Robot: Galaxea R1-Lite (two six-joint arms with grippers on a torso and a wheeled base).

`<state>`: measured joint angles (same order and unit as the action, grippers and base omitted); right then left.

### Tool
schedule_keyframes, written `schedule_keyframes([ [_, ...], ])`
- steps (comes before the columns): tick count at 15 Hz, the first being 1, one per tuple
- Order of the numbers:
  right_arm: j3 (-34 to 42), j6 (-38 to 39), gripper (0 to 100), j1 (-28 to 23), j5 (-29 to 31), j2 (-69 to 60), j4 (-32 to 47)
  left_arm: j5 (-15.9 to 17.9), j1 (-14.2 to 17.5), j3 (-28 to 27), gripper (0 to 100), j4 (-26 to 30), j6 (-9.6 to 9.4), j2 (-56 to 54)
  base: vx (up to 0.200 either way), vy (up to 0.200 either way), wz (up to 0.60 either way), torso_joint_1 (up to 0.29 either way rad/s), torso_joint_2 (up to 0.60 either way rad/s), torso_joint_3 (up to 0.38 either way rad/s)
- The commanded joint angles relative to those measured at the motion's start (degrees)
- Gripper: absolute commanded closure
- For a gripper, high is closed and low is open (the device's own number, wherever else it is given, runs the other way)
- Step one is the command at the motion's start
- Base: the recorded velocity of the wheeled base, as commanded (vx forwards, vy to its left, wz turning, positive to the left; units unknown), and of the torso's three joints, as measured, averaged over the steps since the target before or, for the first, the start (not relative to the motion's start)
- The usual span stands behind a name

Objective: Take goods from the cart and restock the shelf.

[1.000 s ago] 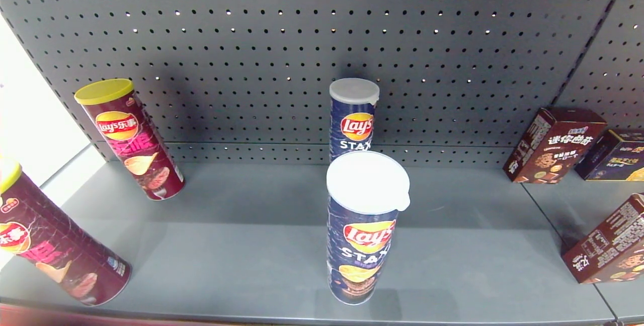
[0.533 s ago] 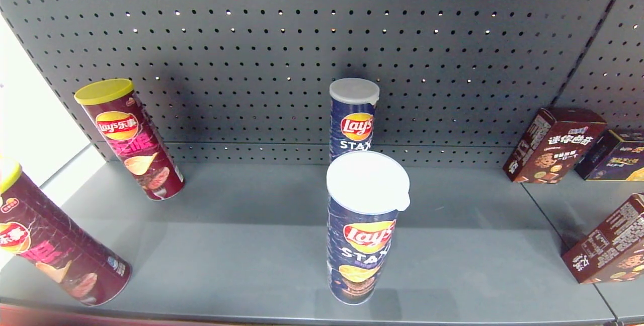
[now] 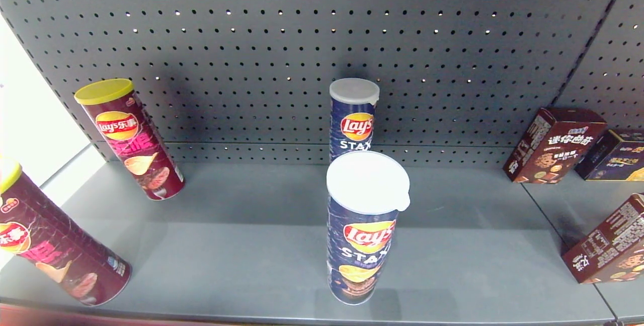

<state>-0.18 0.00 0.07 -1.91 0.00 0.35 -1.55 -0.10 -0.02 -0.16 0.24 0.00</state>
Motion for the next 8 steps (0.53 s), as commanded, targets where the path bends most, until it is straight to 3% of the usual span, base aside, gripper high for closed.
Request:
schedule_keyframes([
  [1,0.01,0.00,0,0.01,-0.02,0.09,0.00,-0.03,0.01,0.02,0,-0.02,0.02,0.00,0.000,0.000,0.00,0.000,0.00,0.000],
  [8,0.01,0.00,0,0.01,-0.02,0.09,0.00,0.14,0.01,0.02,0,-0.02,0.02,0.00,0.000,0.000,0.00,0.000,0.00,0.000],
])
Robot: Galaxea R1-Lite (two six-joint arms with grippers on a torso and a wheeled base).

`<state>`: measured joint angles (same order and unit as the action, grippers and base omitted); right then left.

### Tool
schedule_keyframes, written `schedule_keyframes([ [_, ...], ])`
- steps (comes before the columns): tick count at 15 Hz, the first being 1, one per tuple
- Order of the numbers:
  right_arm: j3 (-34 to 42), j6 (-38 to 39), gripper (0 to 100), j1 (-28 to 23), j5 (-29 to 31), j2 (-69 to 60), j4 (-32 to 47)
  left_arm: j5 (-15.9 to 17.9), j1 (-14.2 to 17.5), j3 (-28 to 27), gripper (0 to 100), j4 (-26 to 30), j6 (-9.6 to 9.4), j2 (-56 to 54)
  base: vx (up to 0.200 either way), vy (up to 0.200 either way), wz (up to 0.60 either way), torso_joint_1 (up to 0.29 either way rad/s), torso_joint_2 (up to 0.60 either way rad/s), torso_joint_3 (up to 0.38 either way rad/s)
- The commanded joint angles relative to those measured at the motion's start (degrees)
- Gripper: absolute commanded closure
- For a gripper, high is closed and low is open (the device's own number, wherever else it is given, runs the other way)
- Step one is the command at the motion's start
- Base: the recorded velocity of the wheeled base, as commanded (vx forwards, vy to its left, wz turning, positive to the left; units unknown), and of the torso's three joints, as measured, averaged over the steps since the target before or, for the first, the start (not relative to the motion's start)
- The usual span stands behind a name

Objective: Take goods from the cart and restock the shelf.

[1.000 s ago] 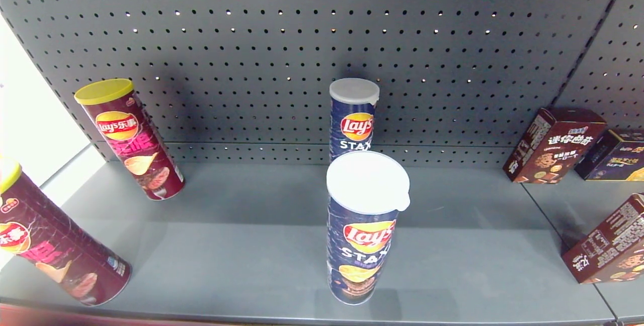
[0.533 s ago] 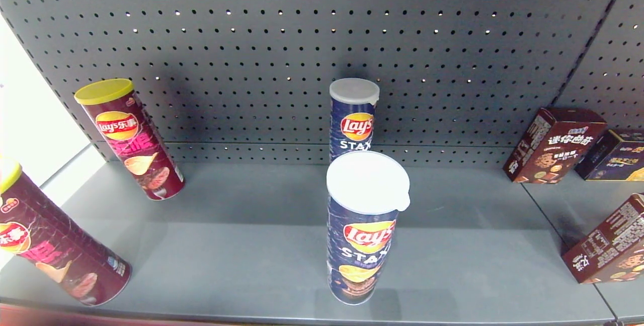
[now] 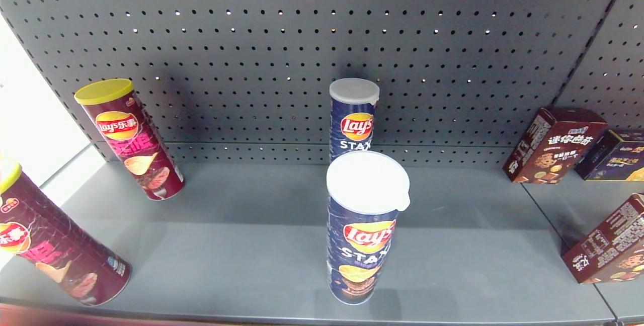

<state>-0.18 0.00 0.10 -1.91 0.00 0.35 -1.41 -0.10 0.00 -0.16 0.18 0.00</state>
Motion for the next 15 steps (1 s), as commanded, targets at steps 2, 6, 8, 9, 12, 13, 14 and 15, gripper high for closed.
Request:
schedule_keyframes([
  [2,0.01,0.00,0,-0.01,-0.02,0.09,0.00,-0.08,0.01,0.00,0,-0.02,0.08,0.00,0.000,0.000,0.00,0.000,0.00,0.000],
  [6,0.01,0.00,0,-0.01,-0.02,0.09,0.00,0.01,0.01,0.00,0,-0.02,-0.01,0.00,0.000,0.000,0.00,0.000,0.00,0.000],
  [8,0.01,0.00,0,-0.01,-0.02,0.09,0.00,0.01,0.01,-0.09,0,-0.02,-0.01,0.00,0.000,0.000,-0.30,-0.001,0.00,0.004],
  [9,0.01,0.00,0,-0.01,-0.02,0.09,0.00,0.01,0.01,0.00,0,-0.02,-0.01,0.00,0.000,0.000,0.00,0.000,0.00,0.000],
  [12,0.01,0.00,0,-0.01,-0.02,0.09,0.00,0.01,0.01,-0.09,0,-0.02,-0.01,0.09,0.000,0.000,0.00,0.000,0.00,0.000],
  [13,0.01,0.00,0,-0.01,-0.02,0.09,0.00,-0.08,0.01,0.00,0,-0.02,-0.01,0.00,0.000,0.000,0.00,0.000,0.00,0.000],
  [14,0.01,0.00,0,-0.01,-0.02,0.09,0.00,-0.08,0.01,0.00,0,-0.02,0.08,0.00,0.000,0.000,0.00,0.000,0.00,0.000],
  [15,0.01,0.00,0,-0.01,-0.02,0.09,0.00,-0.08,0.01,0.00,0,-0.02,0.08,0.00,0.000,0.200,0.00,0.002,0.00,0.002],
])
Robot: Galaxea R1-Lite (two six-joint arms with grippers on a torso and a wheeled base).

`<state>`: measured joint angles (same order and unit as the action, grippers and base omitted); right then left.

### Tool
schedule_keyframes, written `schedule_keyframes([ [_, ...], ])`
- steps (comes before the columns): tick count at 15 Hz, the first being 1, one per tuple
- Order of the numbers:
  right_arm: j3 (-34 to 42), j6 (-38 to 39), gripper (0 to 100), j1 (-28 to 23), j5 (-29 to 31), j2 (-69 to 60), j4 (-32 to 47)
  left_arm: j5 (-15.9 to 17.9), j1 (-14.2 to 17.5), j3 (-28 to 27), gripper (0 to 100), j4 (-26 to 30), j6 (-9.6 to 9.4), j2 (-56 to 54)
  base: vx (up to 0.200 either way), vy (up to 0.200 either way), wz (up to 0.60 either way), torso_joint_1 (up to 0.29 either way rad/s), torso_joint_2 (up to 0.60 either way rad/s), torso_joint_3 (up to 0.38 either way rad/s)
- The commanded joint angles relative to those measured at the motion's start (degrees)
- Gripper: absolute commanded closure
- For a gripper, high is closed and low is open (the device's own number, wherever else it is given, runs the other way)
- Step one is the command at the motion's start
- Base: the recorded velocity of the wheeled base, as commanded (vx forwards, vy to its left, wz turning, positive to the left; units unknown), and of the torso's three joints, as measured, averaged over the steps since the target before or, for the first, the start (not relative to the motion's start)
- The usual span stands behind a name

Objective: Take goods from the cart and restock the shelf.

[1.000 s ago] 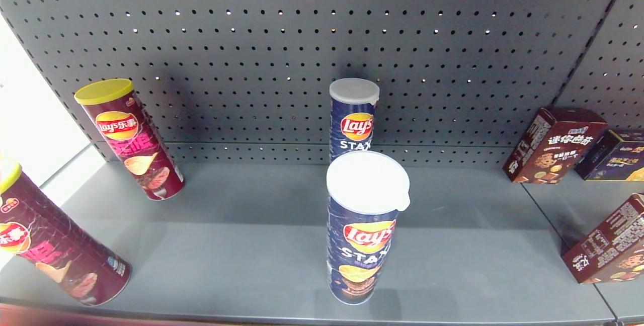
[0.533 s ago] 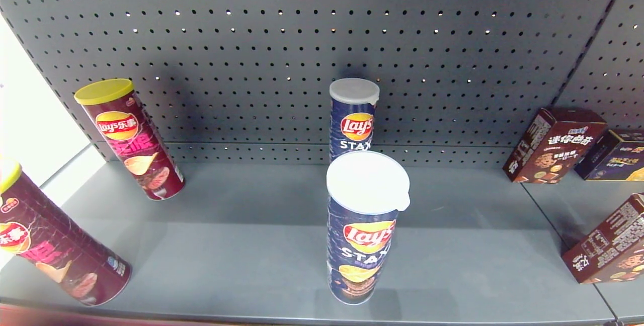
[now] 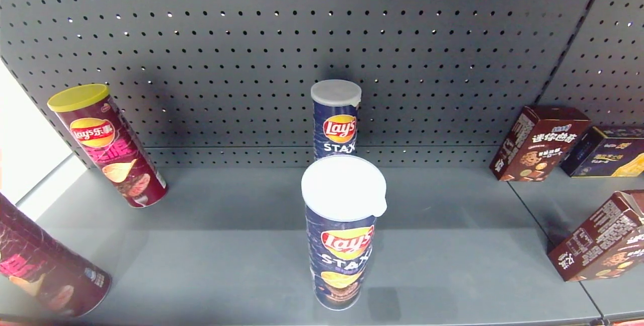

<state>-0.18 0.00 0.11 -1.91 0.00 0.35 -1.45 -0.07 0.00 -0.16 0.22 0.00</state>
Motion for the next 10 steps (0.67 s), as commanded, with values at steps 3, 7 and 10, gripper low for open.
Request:
schedule_keyframes([
  [3,0.01,0.00,0,-0.02,-0.02,0.09,0.00,-0.04,-0.01,0.00,0,-0.02,0.04,0.00,0.000,0.067,0.00,-0.001,0.00,0.001],
  [7,0.01,0.00,0,-0.02,-0.02,0.09,0.00,-0.04,-0.01,0.00,0,-0.02,0.04,0.00,0.000,0.000,0.00,0.000,0.00,0.000],
  [10,0.01,0.00,0,-0.02,-0.02,0.09,0.00,-0.04,-0.01,0.00,0,-0.02,0.04,0.00,0.000,0.133,0.00,0.002,0.00,0.003],
])
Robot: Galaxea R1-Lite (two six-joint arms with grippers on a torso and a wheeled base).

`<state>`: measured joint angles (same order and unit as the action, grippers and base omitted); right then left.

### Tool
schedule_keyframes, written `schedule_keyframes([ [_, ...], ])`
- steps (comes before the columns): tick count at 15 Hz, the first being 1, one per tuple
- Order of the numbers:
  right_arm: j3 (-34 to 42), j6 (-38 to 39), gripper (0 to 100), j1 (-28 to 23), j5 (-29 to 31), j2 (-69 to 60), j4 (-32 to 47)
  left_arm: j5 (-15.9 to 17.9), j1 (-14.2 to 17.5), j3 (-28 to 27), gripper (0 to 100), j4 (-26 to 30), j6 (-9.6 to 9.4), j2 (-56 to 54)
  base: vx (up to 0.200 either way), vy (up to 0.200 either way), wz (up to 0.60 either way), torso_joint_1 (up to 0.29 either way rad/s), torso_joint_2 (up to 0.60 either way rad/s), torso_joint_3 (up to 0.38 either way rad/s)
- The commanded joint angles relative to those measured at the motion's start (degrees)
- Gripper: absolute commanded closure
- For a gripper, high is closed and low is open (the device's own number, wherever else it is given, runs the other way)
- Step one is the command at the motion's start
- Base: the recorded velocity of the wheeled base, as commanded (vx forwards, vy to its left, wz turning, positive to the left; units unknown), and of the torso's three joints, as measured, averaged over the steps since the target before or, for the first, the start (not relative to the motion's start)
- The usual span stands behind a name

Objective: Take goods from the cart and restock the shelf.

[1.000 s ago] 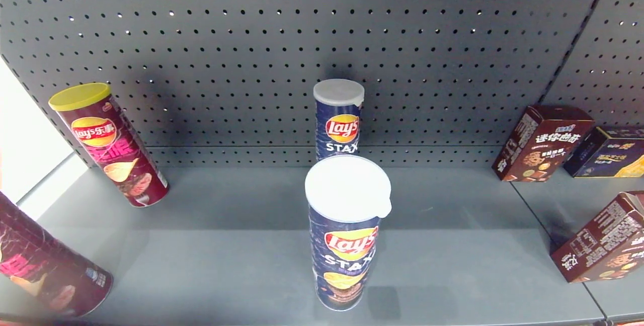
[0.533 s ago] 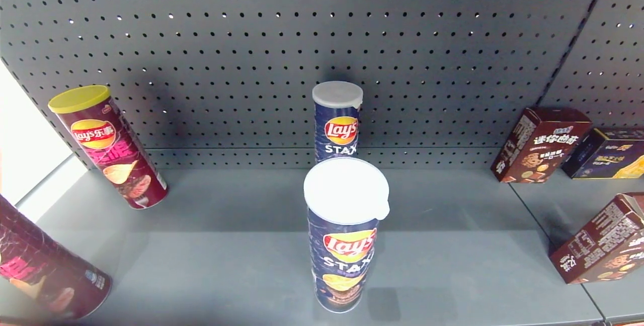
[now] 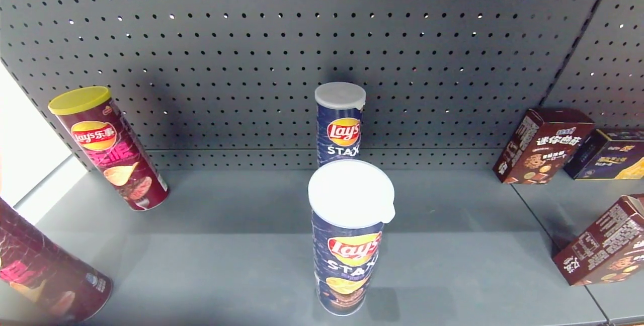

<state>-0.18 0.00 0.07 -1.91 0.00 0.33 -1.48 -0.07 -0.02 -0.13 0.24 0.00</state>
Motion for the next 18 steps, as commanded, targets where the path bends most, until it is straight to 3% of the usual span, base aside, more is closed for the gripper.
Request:
schedule_keyframes([
  [1,0.01,0.00,0,0.01,-0.02,0.09,0.02,-0.02,-0.01,-0.06,0,-0.04,0.02,0.00,0.000,0.000,0.00,0.000,0.00,0.000],
  [18,0.01,0.00,0,0.01,-0.02,0.09,0.02,-0.02,-0.01,0.02,0,-0.04,0.02,0.09,0.000,0.000,0.00,0.000,0.00,0.000],
])
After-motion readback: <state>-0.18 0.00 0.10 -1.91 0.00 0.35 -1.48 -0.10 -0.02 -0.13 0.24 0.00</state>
